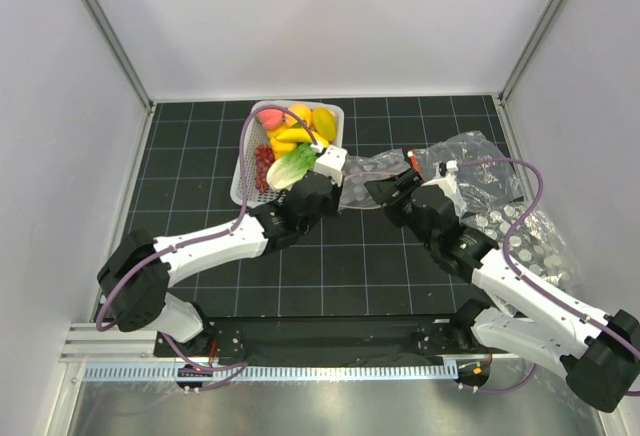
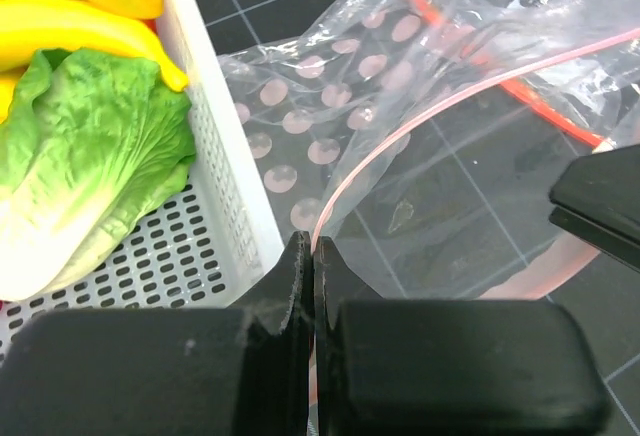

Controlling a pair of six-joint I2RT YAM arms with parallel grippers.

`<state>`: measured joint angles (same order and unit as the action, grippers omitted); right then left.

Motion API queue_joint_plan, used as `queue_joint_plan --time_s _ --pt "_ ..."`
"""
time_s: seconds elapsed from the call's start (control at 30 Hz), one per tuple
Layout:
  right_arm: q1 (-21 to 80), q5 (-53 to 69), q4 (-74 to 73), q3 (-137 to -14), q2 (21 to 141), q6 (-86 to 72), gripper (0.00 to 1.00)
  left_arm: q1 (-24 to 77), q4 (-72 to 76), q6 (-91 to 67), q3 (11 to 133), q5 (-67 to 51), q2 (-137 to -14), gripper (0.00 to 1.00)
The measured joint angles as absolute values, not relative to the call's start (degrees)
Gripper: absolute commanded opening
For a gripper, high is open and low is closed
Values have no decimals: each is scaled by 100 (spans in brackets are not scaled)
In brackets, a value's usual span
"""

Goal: Place the food in the zip-top bag and seal the zipper
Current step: Adjust the zipper on the food storage bag.

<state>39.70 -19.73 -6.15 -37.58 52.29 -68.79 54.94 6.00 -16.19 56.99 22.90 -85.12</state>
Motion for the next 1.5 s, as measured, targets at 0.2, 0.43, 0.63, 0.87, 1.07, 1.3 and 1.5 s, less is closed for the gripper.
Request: queue_joint_plan --time_s 0.2,0.43,0.63,0.87,1.07,1.3,1.5 --pt "3970 -1944 -598 -3763 5435 -6823 65 5404 497 -1844 5699 2300 -8512 0" --pt "3975 -1645 -663 -4091 5651 -6145 99 5334 388 -2005 5699 2300 -8512 0" --pt "3975 -1579 -781 -4471 5636 -5588 99 5236 311 -2193 5699 2318 -8512 0" --pt "4075 -1579 -1048 -4525 5629 -5428 99 5033 259 -2445 5660 2346 -8444 0" --pt "4228 -1820 -1240 -4571 5874 -5599 97 4923 209 -2615 5537 2359 -8270 0" --pt "4228 -1785 -1317 -4571 5732 -5522 95 4921 187 -2659 5511 2440 -8173 0" --pt "4228 -1697 -1066 -4541 4967 -5266 95 4908 185 -2659 5511 2467 -8213 0"
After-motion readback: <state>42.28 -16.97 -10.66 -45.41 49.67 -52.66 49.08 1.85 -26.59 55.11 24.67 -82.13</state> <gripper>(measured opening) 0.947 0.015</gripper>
